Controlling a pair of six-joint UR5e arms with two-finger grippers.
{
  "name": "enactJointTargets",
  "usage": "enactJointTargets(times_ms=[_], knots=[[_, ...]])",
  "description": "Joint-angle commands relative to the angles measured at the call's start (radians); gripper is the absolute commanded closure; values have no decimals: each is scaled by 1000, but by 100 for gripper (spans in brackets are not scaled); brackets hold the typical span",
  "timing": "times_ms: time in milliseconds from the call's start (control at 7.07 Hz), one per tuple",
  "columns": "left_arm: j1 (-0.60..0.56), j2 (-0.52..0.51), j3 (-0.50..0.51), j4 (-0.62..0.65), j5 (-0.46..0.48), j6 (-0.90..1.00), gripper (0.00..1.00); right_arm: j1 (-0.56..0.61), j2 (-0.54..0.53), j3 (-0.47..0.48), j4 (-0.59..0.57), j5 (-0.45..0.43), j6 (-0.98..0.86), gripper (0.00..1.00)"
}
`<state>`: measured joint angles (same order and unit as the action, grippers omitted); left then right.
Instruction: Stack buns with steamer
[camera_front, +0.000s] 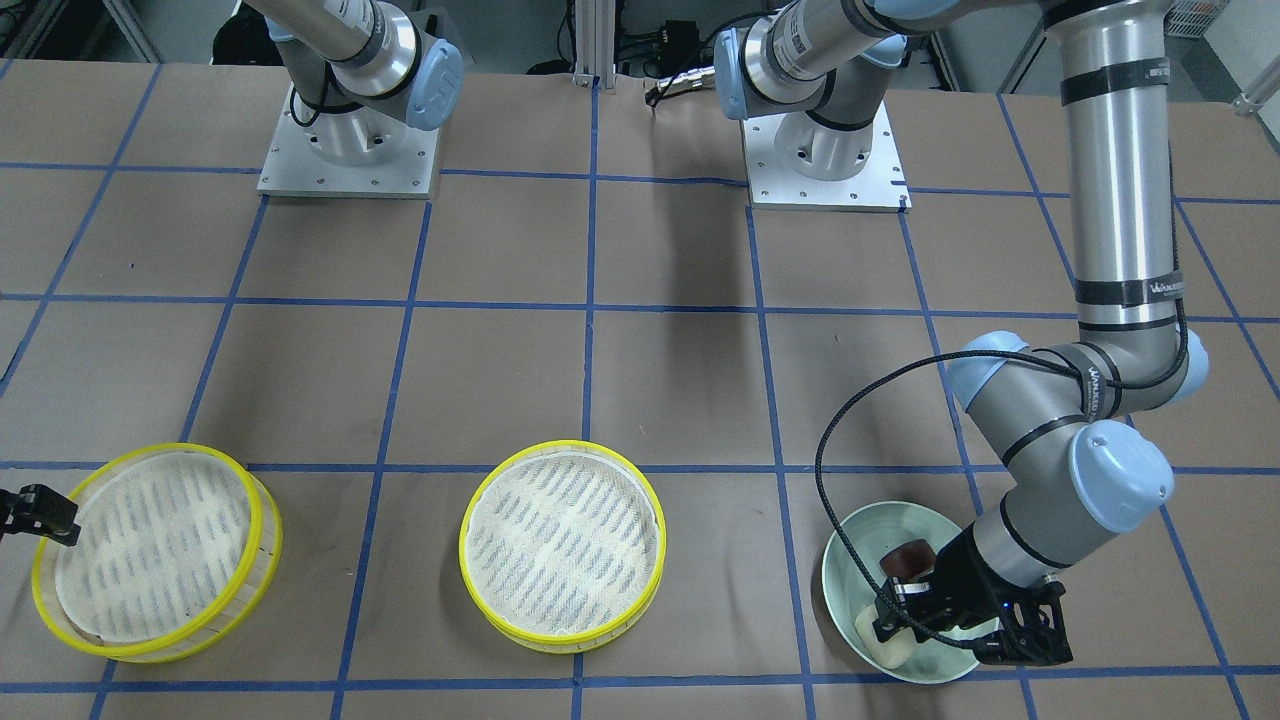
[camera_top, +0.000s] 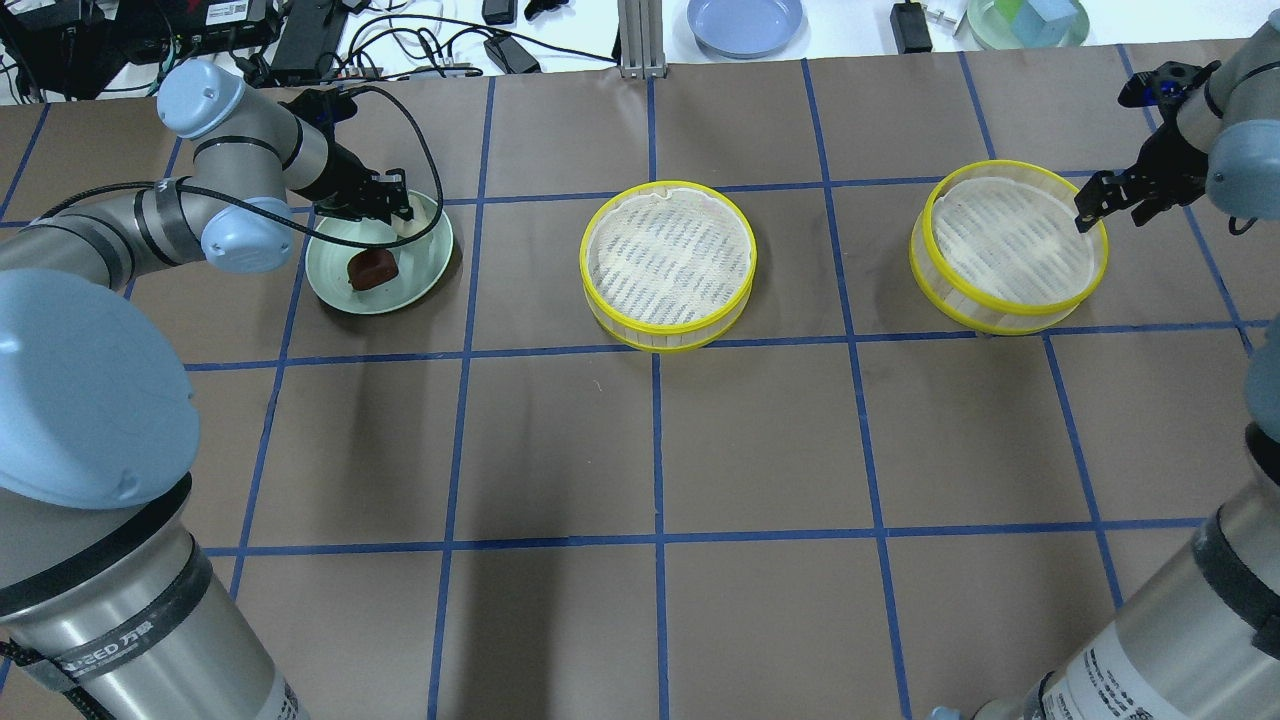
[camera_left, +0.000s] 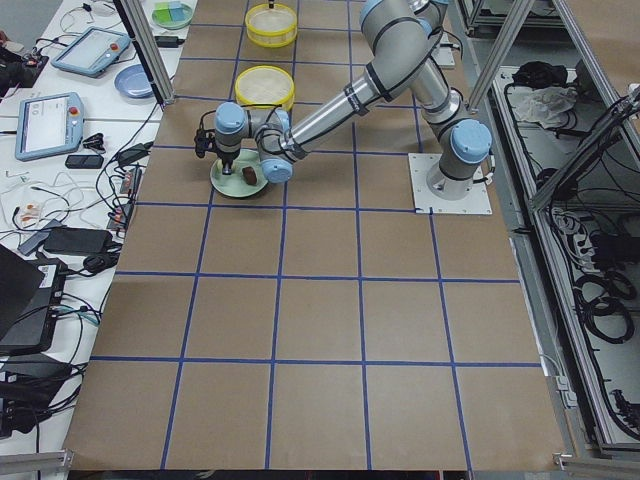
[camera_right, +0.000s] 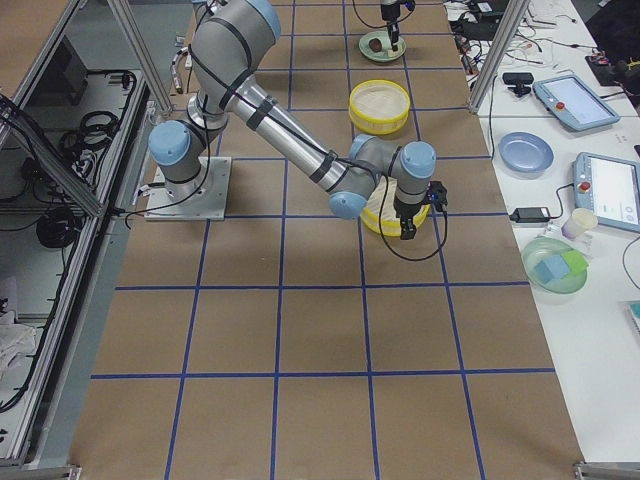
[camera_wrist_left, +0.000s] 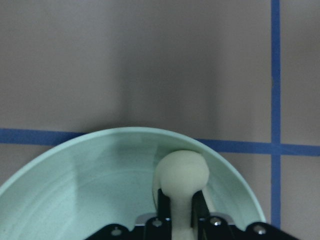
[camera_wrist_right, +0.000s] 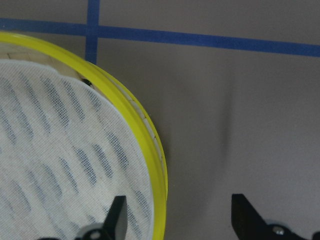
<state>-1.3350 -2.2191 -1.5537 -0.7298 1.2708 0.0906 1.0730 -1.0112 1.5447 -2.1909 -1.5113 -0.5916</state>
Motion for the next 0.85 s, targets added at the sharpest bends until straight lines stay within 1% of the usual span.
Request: enactJointTargets(times_ms=[0,142,283,425,566,708], knots=[[-51,68,35,-9,2,-173,100,1,5,2,-10,-1,-8,34],[-111,106,52,-11,1,-325,100,1,5,2,-10,-1,-8,37],[-180,131,63,-10,-20,-518,100,1,3,2,-10,-1,-7,42],[-255,125,61,3,-101,-713,100,1,0,2,-15,-1,-8,44],[-333,101,61,45,-110,-773,100,1,5,3,-13,3,-10,45],[-377,81,58,58,-111,-843,100,1,9,9,-15,35,-11,45]])
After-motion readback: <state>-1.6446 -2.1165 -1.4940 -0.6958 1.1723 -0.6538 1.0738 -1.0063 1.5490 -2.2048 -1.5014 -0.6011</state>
